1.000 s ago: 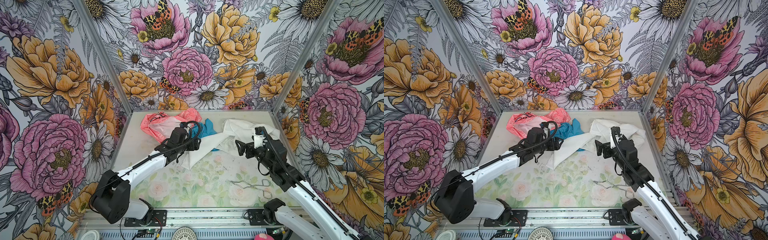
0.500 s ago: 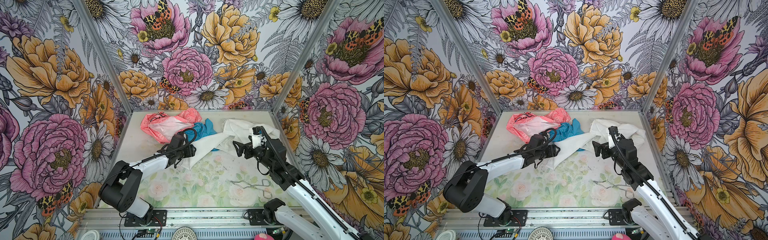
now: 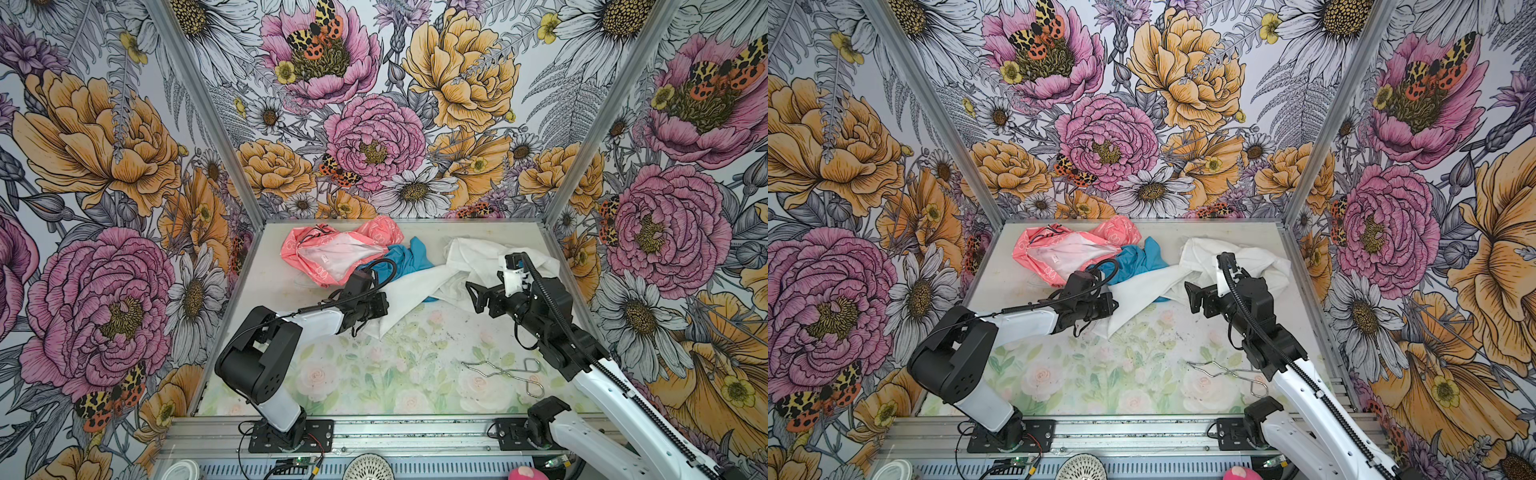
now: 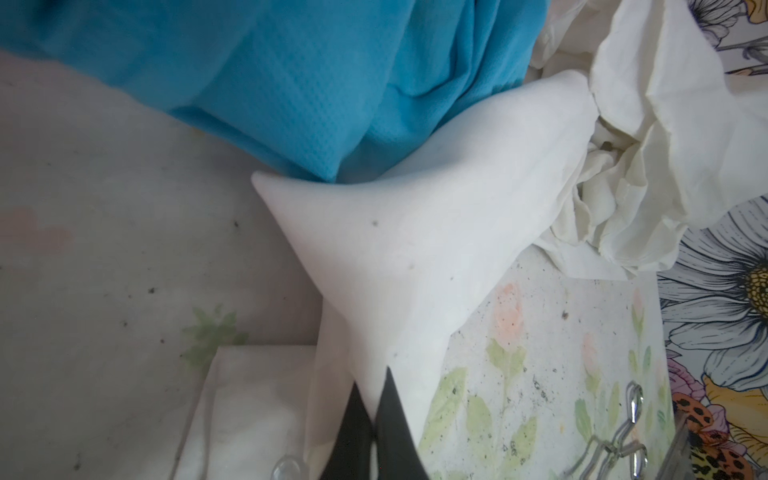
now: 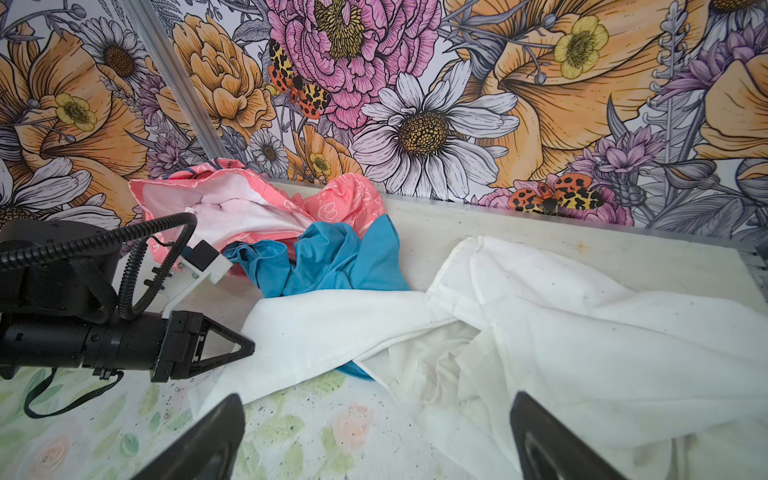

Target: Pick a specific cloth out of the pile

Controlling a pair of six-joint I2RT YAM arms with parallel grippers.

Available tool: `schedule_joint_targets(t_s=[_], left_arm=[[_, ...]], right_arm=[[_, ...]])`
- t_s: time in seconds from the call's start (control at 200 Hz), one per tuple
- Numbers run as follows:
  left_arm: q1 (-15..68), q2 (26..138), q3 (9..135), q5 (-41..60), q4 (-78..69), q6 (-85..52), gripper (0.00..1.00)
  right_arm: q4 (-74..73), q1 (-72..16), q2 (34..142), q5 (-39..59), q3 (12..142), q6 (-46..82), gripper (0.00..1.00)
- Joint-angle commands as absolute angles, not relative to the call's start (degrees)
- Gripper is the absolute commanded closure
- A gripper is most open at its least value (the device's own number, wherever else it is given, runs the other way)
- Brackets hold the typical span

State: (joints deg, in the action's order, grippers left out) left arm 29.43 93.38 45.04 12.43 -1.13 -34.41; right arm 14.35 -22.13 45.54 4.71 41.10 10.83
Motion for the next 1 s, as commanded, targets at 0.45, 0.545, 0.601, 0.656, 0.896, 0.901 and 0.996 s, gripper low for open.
schedule_joint_targets(t_s=[0.45,0.545,0.601,0.656,0.896,0.901,0.996], left_arm=[[36.56,92.02,71.63,11.85,4.44,-30.29,1.0],[38.07,95.72,79.26,12.41,6.55,-28.86,1.0],[38.97,98.37,84.16,12.75,8.01,-28.11,1.0],[39.68,101.43,89.15,13.17,9.51,-27.36,1.0],[42.35,117.39,111.19,15.14,12.86,-27.48,1.0],[42.4,117.67,111.67,15.22,12.89,-27.54,1.0],[43.5,124.68,121.8,16.21,13.72,-28.29,1.0]], right_arm=[[13.25,-21.8,40.85,-3.73,40.83,11.15,0.0],[13.22,-21.85,39.63,-6.67,40.43,11.65,0.01],[13.19,-21.79,38.86,-8.6,40.18,11.98,0.01],[13.35,-21.52,38.1,-10.5,40.0,12.33,0.0],[13.91,-19.93,35.91,-16.13,39.86,13.27,0.0],[13.94,-19.9,35.84,-16.2,39.88,13.27,0.01],[14.63,-19.07,35.09,-17.94,40.21,13.48,0.01]])
